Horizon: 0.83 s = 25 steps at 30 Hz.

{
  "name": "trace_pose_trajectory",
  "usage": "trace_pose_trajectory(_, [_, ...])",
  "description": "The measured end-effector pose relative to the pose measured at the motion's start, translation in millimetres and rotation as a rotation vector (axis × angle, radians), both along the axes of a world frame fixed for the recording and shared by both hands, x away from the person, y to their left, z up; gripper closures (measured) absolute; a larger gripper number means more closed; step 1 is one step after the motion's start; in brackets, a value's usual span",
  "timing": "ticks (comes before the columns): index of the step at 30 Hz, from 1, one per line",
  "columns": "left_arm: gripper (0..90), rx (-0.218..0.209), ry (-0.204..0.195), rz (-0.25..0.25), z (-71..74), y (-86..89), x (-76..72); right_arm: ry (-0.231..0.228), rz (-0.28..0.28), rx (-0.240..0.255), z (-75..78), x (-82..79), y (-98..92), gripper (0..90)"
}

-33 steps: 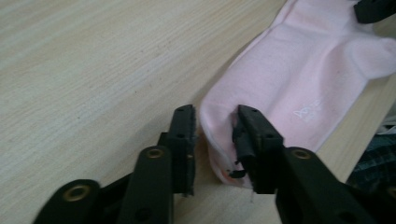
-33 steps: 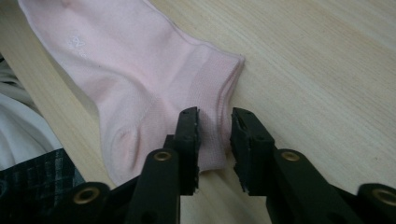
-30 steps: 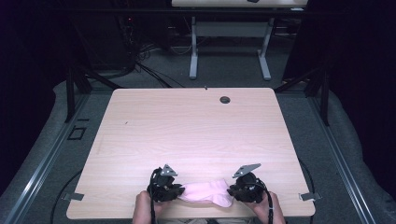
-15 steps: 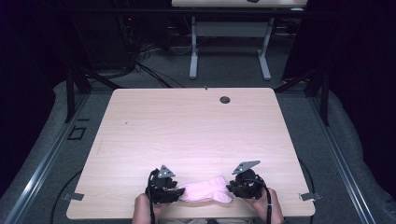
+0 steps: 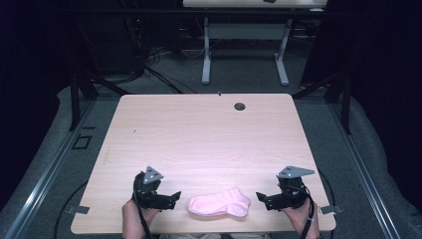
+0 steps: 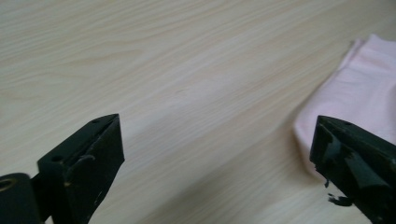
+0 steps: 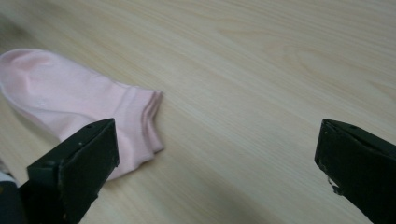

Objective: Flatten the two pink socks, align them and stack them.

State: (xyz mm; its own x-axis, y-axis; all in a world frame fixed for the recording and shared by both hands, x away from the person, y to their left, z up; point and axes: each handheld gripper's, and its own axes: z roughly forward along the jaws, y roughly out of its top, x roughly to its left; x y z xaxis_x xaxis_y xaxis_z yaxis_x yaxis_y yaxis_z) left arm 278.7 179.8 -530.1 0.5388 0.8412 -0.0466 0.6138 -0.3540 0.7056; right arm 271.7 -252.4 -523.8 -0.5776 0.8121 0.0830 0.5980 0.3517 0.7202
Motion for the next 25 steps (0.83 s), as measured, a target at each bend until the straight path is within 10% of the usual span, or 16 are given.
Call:
trace_pose_trajectory(12, [0.0,0.034,0.023,0.203,-38.3,75.3,15.0,0.006,-0.200,-0.020,-26.8,13.0,-47.1,0.0])
trace_pose_trajectory(18, [0.0,0.028,-0.004,0.258,-57.5,89.5,19.2,0.030,-0.267,-0.003,-45.8,25.7,-64.8,0.0])
trace_pose_trajectory(25, [0.0,0.043,-0.024,0.279,-62.7,93.9,23.9,0.035,-0.308,-0.097,-61.4,32.9,-62.3,0.0])
